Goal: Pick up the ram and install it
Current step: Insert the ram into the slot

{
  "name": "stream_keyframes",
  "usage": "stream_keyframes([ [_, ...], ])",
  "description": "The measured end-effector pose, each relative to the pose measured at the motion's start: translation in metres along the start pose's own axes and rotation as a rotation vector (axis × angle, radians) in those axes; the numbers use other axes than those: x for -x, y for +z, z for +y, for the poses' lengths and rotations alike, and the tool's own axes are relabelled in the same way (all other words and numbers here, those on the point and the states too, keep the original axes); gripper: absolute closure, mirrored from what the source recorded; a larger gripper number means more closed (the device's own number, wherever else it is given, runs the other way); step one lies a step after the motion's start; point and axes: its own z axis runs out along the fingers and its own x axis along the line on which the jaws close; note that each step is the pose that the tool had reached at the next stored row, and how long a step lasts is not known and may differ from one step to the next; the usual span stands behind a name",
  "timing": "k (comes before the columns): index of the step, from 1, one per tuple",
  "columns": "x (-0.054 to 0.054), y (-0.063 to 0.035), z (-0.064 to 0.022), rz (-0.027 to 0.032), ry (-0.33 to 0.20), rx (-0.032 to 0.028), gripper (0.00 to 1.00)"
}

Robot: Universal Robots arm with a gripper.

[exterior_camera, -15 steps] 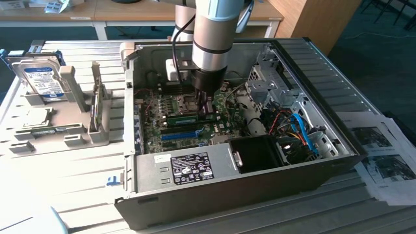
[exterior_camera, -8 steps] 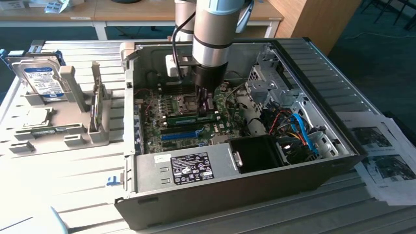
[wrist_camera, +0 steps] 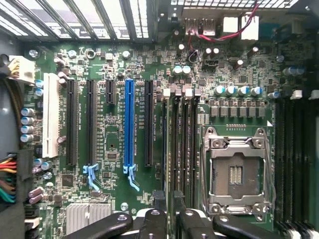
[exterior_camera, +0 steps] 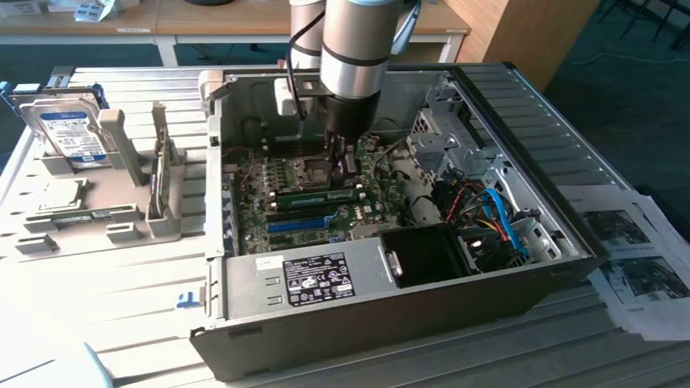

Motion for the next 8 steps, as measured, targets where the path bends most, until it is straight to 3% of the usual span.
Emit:
stream_keyframes([
  [8,0.0,-0.0159,0.0,0.0,0.0,0.0,0.81],
])
